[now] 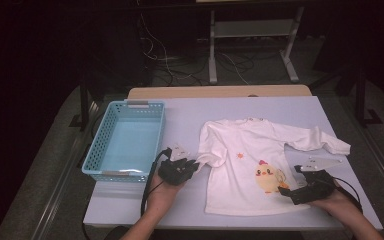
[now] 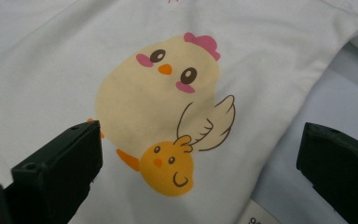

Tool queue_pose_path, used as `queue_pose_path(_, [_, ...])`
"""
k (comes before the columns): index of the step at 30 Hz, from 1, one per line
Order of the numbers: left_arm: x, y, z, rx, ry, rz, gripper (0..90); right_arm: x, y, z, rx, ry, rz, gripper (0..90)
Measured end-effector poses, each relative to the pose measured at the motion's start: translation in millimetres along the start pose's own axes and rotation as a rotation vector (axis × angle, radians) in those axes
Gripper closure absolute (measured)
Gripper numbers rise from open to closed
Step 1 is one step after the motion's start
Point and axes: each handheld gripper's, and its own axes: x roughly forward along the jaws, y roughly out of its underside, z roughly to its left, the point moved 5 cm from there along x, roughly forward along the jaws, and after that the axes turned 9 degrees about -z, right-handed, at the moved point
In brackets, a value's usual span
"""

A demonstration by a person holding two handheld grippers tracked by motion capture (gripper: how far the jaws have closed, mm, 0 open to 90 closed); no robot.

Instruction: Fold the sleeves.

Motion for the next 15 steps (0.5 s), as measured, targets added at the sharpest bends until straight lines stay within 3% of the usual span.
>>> queue_pose_path(15, [6.2, -14.6, 5.0, -0.005, 0.011, -0.045, 78.8, -0.4, 0.3, -0.4, 0.003, 0.0, -0.001, 0.1])
